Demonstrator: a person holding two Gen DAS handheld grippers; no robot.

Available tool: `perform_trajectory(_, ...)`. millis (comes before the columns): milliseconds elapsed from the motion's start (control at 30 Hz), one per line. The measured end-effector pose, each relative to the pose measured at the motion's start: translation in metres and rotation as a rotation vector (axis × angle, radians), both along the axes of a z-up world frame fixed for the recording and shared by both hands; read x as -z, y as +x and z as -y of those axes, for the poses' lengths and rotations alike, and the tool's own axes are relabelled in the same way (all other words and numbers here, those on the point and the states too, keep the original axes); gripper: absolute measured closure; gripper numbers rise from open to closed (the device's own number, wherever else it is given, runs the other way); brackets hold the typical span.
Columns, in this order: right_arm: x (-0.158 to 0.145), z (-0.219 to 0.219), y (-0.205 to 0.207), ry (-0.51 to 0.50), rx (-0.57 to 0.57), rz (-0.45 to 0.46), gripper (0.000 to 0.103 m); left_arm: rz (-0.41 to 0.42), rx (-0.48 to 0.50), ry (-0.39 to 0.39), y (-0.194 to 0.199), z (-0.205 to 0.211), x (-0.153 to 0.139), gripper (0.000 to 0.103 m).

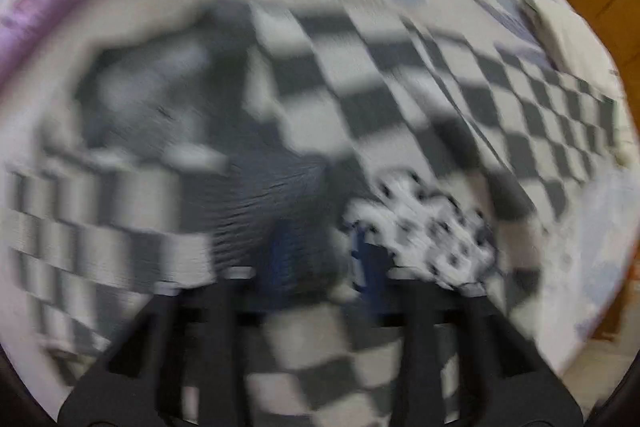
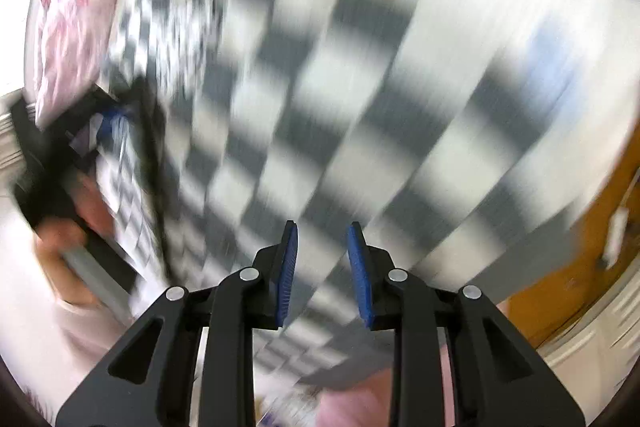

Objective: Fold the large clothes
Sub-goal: 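Carry the sleeve across the cardigan body and lay the cuff by the emblem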

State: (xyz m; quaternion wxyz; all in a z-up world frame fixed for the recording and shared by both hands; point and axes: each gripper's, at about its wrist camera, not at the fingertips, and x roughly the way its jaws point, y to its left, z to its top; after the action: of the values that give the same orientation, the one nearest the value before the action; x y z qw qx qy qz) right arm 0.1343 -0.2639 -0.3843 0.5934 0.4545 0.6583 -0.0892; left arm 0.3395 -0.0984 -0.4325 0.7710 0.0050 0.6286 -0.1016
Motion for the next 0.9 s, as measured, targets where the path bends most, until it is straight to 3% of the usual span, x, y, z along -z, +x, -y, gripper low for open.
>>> perform_trajectory(67, -0.025, 0.027, 0.018, -0.095, -0.014, 0.043, 0.074, -0.029, -0.036, 0.003, -0.01, -0.008, 0.003, 0.047)
perform_trajectory(100, -0.035, 0.032, 0.029, -0.127, -0.029, 0.063, 0.066, -0.025, -0.05, -0.022, -0.017, -0.018, -0.002, 0.044)
perform_trajectory(133, -0.044, 0.036, 0.042, -0.159, -0.055, 0.092, 0.047, -0.019, -0.063, -0.036, -0.022, -0.026, -0.008, 0.039)
perform_trajectory(167, -0.054, 0.038, 0.058, -0.206, -0.093, 0.12, 0.039, -0.01, -0.077, -0.041, -0.027, -0.036, -0.015, 0.037)
perform_trajectory(233, -0.071, 0.021, 0.09, -0.254, -0.151, 0.188, 0.027, 0.02, -0.113, -0.043, -0.036, -0.063, -0.032, 0.032)
perform_trajectory(300, -0.064, -0.009, 0.119, -0.232, -0.216, 0.233, 0.02, 0.039, -0.15, -0.037, -0.042, -0.093, -0.046, 0.032)
perform_trajectory(400, -0.061, -0.051, 0.163, -0.199, -0.333, 0.267, 0.02, 0.057, -0.244, 0.017, -0.042, -0.145, -0.067, 0.032)
perform_trajectory(467, -0.044, -0.093, 0.185, -0.21, -0.396, 0.27, 0.017, 0.064, -0.316, 0.007, -0.04, -0.176, -0.076, 0.031)
perform_trajectory(600, -0.008, -0.149, 0.221, -0.263, -0.515, 0.236, 0.016, 0.028, -0.466, -0.01, -0.042, -0.237, -0.071, 0.03)
perform_trajectory(667, 0.02, -0.169, 0.237, -0.225, -0.556, 0.175, 0.016, 0.029, -0.51, 0.0, -0.045, -0.258, -0.063, 0.031)
perform_trajectory(733, 0.044, -0.177, 0.241, -0.214, -0.553, 0.133, 0.017, 0.028, -0.545, 0.019, -0.053, -0.279, -0.046, 0.05)
perform_trajectory(767, 0.051, -0.179, 0.241, -0.224, -0.559, 0.118, 0.016, -0.007, -0.552, 0.04, -0.056, -0.29, -0.033, 0.054)
perform_trajectory(833, 0.073, -0.19, 0.241, -0.271, -0.614, 0.073, 0.03, -0.078, -0.575, 0.084, -0.064, -0.308, -0.008, 0.073)
perform_trajectory(867, 0.074, -0.194, 0.239, -0.309, -0.629, 0.074, 0.032, -0.106, -0.59, 0.098, -0.07, -0.316, 0.003, 0.08)
perform_trajectory(900, 0.07, -0.196, 0.236, -0.324, -0.63, 0.096, 0.048, -0.12, -0.601, 0.093, -0.075, -0.323, 0.009, 0.087)
